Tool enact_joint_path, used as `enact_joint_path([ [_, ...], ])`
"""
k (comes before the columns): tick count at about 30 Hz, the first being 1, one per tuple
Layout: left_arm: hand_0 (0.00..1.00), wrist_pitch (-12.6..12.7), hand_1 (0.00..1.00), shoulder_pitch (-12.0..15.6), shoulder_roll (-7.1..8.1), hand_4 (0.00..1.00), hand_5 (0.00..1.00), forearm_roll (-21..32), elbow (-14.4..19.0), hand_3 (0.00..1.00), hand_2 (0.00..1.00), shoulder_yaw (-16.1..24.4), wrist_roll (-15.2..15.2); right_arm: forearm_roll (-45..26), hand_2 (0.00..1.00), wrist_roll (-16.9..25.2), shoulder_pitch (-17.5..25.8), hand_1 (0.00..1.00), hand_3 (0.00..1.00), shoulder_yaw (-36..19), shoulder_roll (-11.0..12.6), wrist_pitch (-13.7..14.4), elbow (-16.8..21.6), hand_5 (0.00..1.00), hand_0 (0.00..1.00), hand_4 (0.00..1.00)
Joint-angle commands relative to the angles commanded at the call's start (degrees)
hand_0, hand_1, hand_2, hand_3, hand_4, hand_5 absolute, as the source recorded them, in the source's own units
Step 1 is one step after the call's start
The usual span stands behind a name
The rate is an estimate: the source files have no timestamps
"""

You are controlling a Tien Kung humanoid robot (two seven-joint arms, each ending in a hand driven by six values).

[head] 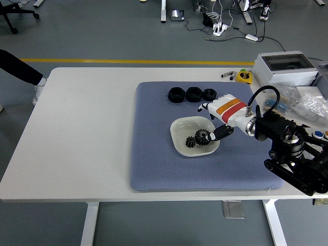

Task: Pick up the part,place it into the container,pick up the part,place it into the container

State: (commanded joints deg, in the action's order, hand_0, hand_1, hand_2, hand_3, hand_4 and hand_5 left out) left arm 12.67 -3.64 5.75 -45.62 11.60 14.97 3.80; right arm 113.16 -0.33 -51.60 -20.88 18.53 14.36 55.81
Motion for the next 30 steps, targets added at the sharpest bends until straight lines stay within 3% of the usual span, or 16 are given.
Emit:
enact_joint_path([
  [1,0.697,0.02,0.719,0.01,-0.01,0.665,0.642,0.12,0.0,0.635,0.738,-0.06,-0.01,-0.89,0.477,-0.18,0.64,0.22,0.725,-1.1,0.3,0.62,0.59,0.558,0.087,0.998],
  [6,0.697,0.07,0.719,0.02,-0.09,0.665,0.642,0.31,-0.03,0.635,0.738,-0.22,-0.07,-11.51,0.477,0.0,4.6,0.22,0.725,-6.09,2.91,6.93,5.41,0.558,0.087,0.998],
  [7,0.697,0.1,0.719,0.02,-0.11,0.665,0.643,0.36,-0.03,0.634,0.738,-0.25,-0.09,-14.11,0.521,0.48,5.15,0.33,0.712,-6.82,3.36,7.95,6.4,0.564,0.175,0.998],
  [10,0.697,0.16,0.719,0.06,-0.18,0.665,0.643,0.44,-0.08,0.634,0.738,-0.33,-0.14,-21.19,0.521,3.8,7.62,0.33,0.712,-9.81,5.32,10.07,11.08,0.564,0.175,0.998],
  [12,0.697,0.2,0.719,0.1,-0.23,0.665,0.643,0.55,-0.09,0.634,0.738,-0.4,-0.18,-26.03,0.521,6.14,9.25,0.33,0.712,-11.83,6.35,9.93,14.21,0.564,0.175,0.998],
  [13,0.697,0.21,0.719,0.12,-0.26,0.665,0.643,0.6,-0.1,0.635,0.738,-0.44,-0.2,-28.27,0.681,7.12,10.2,0.524,0.758,-13.03,6.86,9.33,15.69,0.64,0.336,0.998],
  [18,0.697,0.37,0.719,0.14,-0.43,0.665,0.643,1.07,-0.16,0.635,0.738,-0.71,-0.34,-40.56,0.681,10.95,15.4,0.524,0.758,-18.78,8.91,6.73,22.11,0.64,0.336,0.998],
  [19,0.696,0.43,0.72,0.16,-0.48,0.665,0.643,1.26,-0.18,0.635,0.739,-0.78,-0.38,-42.79,0.788,11.62,16.49,0.681,0.839,-19.85,9.17,6.73,23.0,0.759,0.574,0.998],
  [24,0.696,0.63,0.72,0.3,-0.67,0.665,0.643,1.54,-0.26,0.635,0.739,-0.91,-0.47,-55.08,0.788,13.37,21.76,0.681,0.839,-24.72,9.64,7.53,26.02,0.759,0.574,0.998],
  [25,0.696,0.67,0.72,0.34,-0.71,0.665,0.643,1.57,-0.28,0.634,0.739,-0.9,-0.48,-57.69,0.848,13.47,22.73,0.788,0.87,-25.46,9.63,7.66,26.31,0.795,0.774,0.998],
  [30,0.696,0.74,0.72,0.53,-0.86,0.665,0.643,1.23,-0.33,0.634,0.739,-0.71,-0.4,-69.6,0.848,13.94,27.58,0.788,0.87,-28.43,9.21,7.85,26.39,0.795,0.774,0.998],
])
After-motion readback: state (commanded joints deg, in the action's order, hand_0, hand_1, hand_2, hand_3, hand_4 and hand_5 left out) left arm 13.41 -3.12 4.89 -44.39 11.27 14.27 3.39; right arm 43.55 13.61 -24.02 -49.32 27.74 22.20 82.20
